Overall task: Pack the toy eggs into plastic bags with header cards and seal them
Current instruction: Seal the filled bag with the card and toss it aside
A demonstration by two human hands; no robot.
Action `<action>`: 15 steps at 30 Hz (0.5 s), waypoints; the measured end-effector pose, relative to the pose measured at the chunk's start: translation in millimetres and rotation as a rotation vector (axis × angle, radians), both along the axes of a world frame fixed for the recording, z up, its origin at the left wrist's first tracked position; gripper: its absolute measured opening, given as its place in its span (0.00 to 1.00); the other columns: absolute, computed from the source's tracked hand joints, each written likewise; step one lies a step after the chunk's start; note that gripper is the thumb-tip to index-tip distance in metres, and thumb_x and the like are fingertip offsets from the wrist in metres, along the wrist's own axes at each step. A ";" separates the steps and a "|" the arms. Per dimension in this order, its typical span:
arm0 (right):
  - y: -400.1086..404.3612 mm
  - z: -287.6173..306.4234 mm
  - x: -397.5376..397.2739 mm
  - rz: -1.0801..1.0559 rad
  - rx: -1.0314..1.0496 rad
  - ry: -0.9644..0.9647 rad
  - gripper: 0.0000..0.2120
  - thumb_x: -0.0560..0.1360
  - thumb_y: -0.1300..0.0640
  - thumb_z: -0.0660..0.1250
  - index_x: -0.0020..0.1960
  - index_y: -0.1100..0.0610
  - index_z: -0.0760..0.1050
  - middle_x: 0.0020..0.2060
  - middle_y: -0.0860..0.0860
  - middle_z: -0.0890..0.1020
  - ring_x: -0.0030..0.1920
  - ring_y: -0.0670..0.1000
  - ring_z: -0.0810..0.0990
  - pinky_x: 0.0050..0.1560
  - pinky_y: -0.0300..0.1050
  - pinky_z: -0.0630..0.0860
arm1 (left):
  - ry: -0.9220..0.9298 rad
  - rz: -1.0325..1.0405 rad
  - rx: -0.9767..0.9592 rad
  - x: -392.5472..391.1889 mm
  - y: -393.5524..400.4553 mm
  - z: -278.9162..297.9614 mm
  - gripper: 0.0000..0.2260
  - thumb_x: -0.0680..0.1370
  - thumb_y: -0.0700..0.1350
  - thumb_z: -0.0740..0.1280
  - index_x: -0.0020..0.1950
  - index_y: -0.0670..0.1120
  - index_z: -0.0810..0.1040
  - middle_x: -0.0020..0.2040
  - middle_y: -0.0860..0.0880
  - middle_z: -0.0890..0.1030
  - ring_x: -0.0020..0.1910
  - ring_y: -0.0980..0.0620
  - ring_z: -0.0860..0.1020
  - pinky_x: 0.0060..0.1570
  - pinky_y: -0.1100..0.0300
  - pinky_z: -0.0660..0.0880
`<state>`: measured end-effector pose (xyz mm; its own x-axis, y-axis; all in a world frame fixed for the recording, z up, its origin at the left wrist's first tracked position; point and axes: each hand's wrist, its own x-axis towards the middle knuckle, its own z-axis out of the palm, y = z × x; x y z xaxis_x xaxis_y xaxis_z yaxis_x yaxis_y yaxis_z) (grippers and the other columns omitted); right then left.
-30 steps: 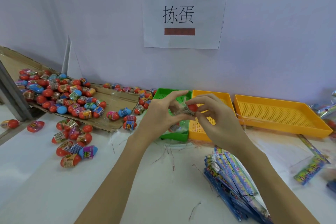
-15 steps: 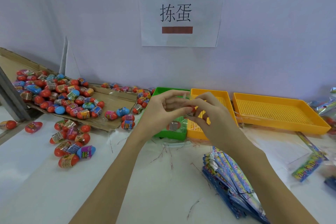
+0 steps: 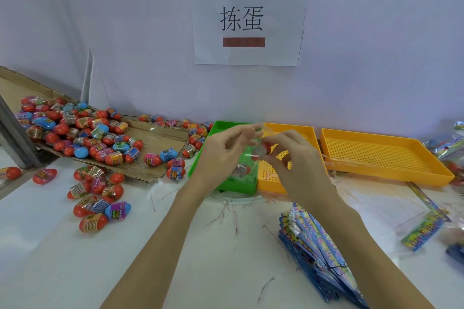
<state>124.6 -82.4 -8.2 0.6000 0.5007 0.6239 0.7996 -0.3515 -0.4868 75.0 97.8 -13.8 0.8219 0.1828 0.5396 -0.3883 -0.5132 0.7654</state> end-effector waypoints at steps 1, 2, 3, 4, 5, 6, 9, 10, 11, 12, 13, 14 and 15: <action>-1.7 2.2 1.1 -0.033 0.077 0.035 0.11 0.78 0.61 0.73 0.61 0.57 0.82 0.54 0.49 0.80 0.45 0.44 0.80 0.45 0.31 0.76 | 0.046 -0.002 0.005 -0.8 3.7 1.2 0.22 0.81 0.61 0.67 0.71 0.51 0.79 0.59 0.56 0.86 0.57 0.59 0.84 0.54 0.55 0.83; -4.1 4.4 2.8 -0.064 0.146 0.081 0.12 0.78 0.60 0.74 0.61 0.56 0.82 0.54 0.48 0.80 0.46 0.43 0.82 0.45 0.34 0.79 | 0.096 -0.007 0.011 -1.8 7.9 1.7 0.26 0.77 0.63 0.71 0.72 0.53 0.77 0.58 0.57 0.86 0.55 0.59 0.84 0.53 0.59 0.82; -7.0 6.2 4.9 -0.083 0.199 0.141 0.13 0.78 0.58 0.74 0.61 0.54 0.82 0.54 0.47 0.82 0.47 0.43 0.82 0.45 0.36 0.80 | 0.141 -0.019 0.011 -2.5 11.4 1.4 0.28 0.75 0.62 0.74 0.72 0.53 0.76 0.56 0.58 0.86 0.52 0.58 0.85 0.51 0.62 0.82; -9.8 7.6 7.1 -0.082 0.236 0.212 0.13 0.77 0.58 0.75 0.62 0.53 0.82 0.53 0.47 0.83 0.48 0.44 0.83 0.45 0.37 0.80 | 0.172 -0.041 -0.001 -2.7 13.4 0.5 0.28 0.73 0.59 0.77 0.72 0.53 0.77 0.54 0.58 0.87 0.49 0.57 0.86 0.49 0.63 0.82; -12.2 8.4 8.8 -0.062 0.260 0.279 0.14 0.77 0.57 0.75 0.62 0.53 0.82 0.53 0.46 0.84 0.48 0.44 0.84 0.45 0.37 0.80 | 0.183 -0.074 -0.027 -2.5 13.6 -0.7 0.26 0.73 0.55 0.78 0.70 0.52 0.78 0.53 0.58 0.87 0.46 0.56 0.87 0.47 0.64 0.82; -13.9 9.1 9.7 -0.033 0.271 0.331 0.14 0.77 0.57 0.75 0.62 0.52 0.82 0.53 0.46 0.84 0.48 0.45 0.84 0.44 0.36 0.80 | 0.179 -0.108 -0.055 -2.1 12.4 -1.8 0.24 0.74 0.51 0.79 0.68 0.51 0.79 0.52 0.57 0.87 0.45 0.54 0.87 0.46 0.64 0.82; -14.1 9.5 8.4 0.036 0.241 0.397 0.12 0.78 0.57 0.74 0.61 0.52 0.82 0.53 0.43 0.85 0.49 0.43 0.84 0.46 0.35 0.79 | 0.131 -0.130 -0.079 -1.5 8.0 -3.1 0.20 0.73 0.49 0.80 0.63 0.52 0.82 0.53 0.58 0.87 0.47 0.55 0.87 0.46 0.67 0.81; -13.4 9.3 7.8 0.044 0.219 0.395 0.10 0.78 0.57 0.74 0.59 0.52 0.82 0.52 0.43 0.85 0.49 0.43 0.84 0.46 0.35 0.79 | 0.120 -0.131 -0.089 -1.4 7.6 -3.0 0.18 0.73 0.49 0.80 0.62 0.52 0.83 0.53 0.58 0.87 0.48 0.55 0.87 0.47 0.66 0.81; -12.6 8.9 7.4 0.047 0.199 0.383 0.09 0.78 0.57 0.73 0.58 0.52 0.83 0.50 0.43 0.86 0.49 0.43 0.84 0.46 0.35 0.79 | 0.119 -0.140 -0.108 -1.3 7.8 -3.0 0.17 0.73 0.48 0.80 0.61 0.51 0.83 0.53 0.57 0.87 0.47 0.53 0.87 0.46 0.65 0.82; -12.0 8.5 7.2 0.046 0.185 0.365 0.07 0.78 0.57 0.73 0.56 0.52 0.84 0.49 0.43 0.86 0.48 0.43 0.83 0.45 0.35 0.79 | 0.124 -0.156 -0.128 -1.4 7.9 -3.3 0.16 0.73 0.47 0.80 0.60 0.50 0.84 0.52 0.55 0.88 0.46 0.52 0.87 0.46 0.63 0.82; -11.4 8.2 7.1 0.047 0.181 0.349 0.06 0.78 0.58 0.73 0.54 0.52 0.84 0.47 0.43 0.86 0.48 0.43 0.83 0.44 0.35 0.78 | 0.130 -0.171 -0.137 -1.7 8.0 -3.7 0.15 0.74 0.46 0.79 0.60 0.49 0.84 0.51 0.53 0.88 0.45 0.50 0.87 0.46 0.61 0.83; -11.0 8.0 6.9 0.052 0.186 0.340 0.05 0.78 0.58 0.74 0.53 0.52 0.84 0.47 0.43 0.86 0.48 0.43 0.83 0.43 0.34 0.78 | 0.136 -0.181 -0.133 -2.2 7.5 -4.0 0.14 0.74 0.46 0.79 0.59 0.48 0.84 0.50 0.52 0.88 0.45 0.50 0.88 0.46 0.60 0.83; -11.0 7.7 6.7 0.059 0.193 0.336 0.05 0.78 0.59 0.73 0.53 0.52 0.85 0.46 0.43 0.86 0.47 0.43 0.83 0.43 0.34 0.77 | 0.140 -0.190 -0.125 -2.5 6.9 -4.4 0.14 0.75 0.46 0.79 0.59 0.48 0.84 0.49 0.51 0.88 0.45 0.50 0.88 0.46 0.60 0.83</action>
